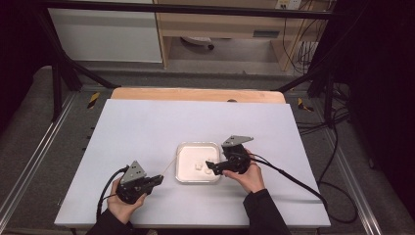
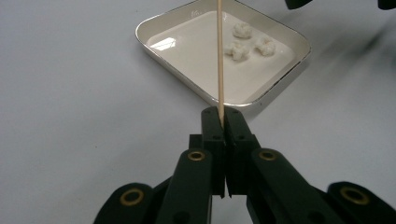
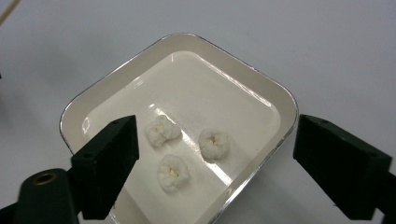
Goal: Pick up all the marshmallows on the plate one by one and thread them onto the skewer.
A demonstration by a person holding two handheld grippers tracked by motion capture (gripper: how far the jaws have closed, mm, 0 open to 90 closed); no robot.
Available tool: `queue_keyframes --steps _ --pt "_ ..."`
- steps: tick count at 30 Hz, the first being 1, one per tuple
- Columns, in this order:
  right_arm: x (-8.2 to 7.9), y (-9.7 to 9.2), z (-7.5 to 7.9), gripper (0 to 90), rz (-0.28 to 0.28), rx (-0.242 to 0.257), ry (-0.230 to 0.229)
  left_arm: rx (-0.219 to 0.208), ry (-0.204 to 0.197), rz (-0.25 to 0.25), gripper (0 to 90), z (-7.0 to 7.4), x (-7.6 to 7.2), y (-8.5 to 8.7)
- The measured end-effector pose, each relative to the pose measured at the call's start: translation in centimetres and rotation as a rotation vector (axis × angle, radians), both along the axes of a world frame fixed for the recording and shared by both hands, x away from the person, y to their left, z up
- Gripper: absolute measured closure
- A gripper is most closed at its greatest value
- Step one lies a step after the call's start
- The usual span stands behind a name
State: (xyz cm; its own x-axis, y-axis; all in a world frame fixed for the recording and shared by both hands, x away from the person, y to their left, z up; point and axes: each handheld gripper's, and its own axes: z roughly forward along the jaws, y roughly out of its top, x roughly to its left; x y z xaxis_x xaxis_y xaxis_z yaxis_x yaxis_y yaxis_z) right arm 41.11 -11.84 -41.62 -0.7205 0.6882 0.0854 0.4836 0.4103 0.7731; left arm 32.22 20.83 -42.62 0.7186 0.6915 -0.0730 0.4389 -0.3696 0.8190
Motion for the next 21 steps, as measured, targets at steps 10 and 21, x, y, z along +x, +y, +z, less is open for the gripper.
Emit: queue_keyframes --steps 10,21 --pt "1.6 1.3 -1.9 36.6 0.003 -0.022 0.017 -0.009 0.001 0.0 88.4 0.0 0.0 -0.1" --pt "1.9 1.6 -3.0 56.8 0.014 -0.06 0.041 -0.017 -0.002 -0.004 88.4 0.0 0.0 -0.4"
